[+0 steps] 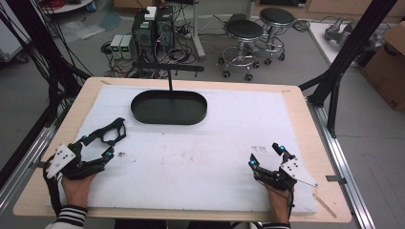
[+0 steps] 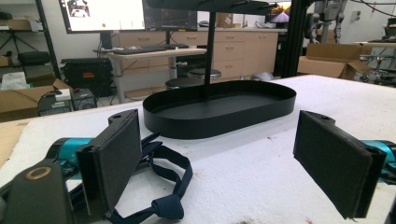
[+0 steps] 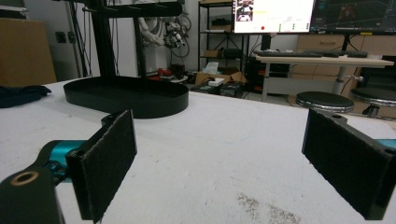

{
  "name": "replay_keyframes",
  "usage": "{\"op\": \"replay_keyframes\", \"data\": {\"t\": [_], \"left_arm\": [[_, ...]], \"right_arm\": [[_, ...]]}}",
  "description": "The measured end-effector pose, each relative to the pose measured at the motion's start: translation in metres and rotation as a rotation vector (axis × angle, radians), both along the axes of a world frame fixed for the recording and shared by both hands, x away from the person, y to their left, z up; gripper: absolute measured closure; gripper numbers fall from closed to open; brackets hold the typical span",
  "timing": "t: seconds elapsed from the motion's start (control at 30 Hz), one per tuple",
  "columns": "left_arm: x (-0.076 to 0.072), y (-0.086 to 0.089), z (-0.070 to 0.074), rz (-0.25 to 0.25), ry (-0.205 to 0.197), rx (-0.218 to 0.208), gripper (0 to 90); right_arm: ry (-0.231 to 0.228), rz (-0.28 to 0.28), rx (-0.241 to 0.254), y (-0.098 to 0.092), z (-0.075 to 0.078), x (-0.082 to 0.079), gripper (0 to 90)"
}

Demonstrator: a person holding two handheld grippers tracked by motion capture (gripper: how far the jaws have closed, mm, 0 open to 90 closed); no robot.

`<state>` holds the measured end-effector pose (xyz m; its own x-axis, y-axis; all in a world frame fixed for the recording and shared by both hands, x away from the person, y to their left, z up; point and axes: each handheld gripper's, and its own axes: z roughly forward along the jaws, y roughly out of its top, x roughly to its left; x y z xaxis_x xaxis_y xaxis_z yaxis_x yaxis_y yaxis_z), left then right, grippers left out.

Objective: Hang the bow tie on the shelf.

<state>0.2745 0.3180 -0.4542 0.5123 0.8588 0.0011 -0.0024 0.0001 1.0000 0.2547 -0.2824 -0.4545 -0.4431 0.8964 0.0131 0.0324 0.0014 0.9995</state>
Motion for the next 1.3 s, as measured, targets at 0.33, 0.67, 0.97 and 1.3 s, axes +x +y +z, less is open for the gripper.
{"op": "replay_keyframes", "data": {"t": [0.33,0.67,0.97,1.3], "left_arm": [[0.001,-0.001,0.000,-0.005,0.004,0.008,15.4],[0.002,-0.003,0.001,0.016,0.016,0.030,15.5],[0.003,-0.004,0.003,0.032,0.044,0.020,15.4],[0.008,0.006,0.013,0.049,0.104,-0.010,15.4]], "right_arm": [[-0.001,0.001,0.003,0.000,0.000,0.000,9.1],[-0.006,0.002,-0.011,0.000,0.000,0.000,9.1],[-0.006,0.005,-0.017,0.001,0.000,0.001,9.1],[0.003,0.010,-0.015,0.001,0.000,0.001,9.1]]}}
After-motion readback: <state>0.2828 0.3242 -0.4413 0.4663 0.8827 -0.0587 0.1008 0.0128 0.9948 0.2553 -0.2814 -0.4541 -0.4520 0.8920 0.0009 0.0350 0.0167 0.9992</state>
